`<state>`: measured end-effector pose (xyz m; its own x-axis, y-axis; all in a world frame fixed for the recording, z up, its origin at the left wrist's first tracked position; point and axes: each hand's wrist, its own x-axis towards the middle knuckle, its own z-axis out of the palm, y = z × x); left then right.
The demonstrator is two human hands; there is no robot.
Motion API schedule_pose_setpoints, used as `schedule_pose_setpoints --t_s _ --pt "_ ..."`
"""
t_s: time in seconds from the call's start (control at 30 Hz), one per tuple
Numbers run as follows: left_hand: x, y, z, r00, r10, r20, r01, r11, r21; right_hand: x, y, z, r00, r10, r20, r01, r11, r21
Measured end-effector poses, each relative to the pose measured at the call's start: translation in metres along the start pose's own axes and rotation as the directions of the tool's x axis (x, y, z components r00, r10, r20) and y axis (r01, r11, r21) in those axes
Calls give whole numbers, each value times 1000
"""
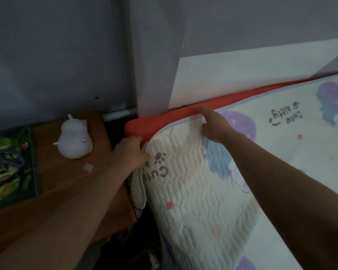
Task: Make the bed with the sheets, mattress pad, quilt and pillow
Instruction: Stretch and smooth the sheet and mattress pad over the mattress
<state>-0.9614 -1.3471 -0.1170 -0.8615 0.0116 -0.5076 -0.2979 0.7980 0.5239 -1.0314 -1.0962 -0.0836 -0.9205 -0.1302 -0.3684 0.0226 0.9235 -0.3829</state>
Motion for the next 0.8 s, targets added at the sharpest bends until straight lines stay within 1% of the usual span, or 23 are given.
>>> schedule_pose_setpoints --t_s 0.07,0.1,0.13,0.2,0.23,0.3,0.37,0.5,0.53,0.6,0.67,0.73,0.77,0.8 --pt "7 -4 -1 995 47 -85 -35 990 137 7 5 -1 1000 14 23 -11 994 -106" --pt "11 -7 -4 991 75 -114 -52 980 192 11 8 -1 1000 22 10 -21 989 -149" --pt "16 -10 -9 986 98 -136 -63 969 238 16 8 -2 999 21 -24 -25 982 -185" --pt "23 -10 -21 969 168 -182 -103 942 319 25 3 -9 990 -9 -141 -23 975 -223" --pt "28 -9 -28 959 195 -204 -118 933 339 31 -2 -14 978 -18 -207 -28 975 -219" --pt "42 -6 -39 944 203 -262 -102 930 352 43 -11 -21 943 -33 -330 -25 985 -169" --pt "55 -4 -44 943 176 -282 -65 930 361 51 -17 -20 930 -56 -364 22 995 -97" --pt "71 -13 -30 984 61 -167 -21 974 227 50 -9 4 970 -99 -222 97 995 -20" --pt "70 -15 -25 989 44 -144 -12 976 217 47 -9 9 973 -110 -203 113 994 -1" --pt "68 -17 -21 992 7 -123 20 975 219 45 -8 15 967 -118 -226 130 991 36" --pt "62 -15 -19 987 -48 -152 81 972 220 41 -8 18 954 -84 -289 99 994 39" --pt "52 -4 -13 965 -56 -256 110 973 202 36 -6 20 937 -31 -348 28 1000 -14" --pt "43 3 -7 949 -80 -306 128 982 140 34 -4 22 930 -12 -368 -8 999 -52" --pt "36 10 2 937 -130 -324 145 989 24 32 -1 24 928 -1 -372 -38 994 -98"
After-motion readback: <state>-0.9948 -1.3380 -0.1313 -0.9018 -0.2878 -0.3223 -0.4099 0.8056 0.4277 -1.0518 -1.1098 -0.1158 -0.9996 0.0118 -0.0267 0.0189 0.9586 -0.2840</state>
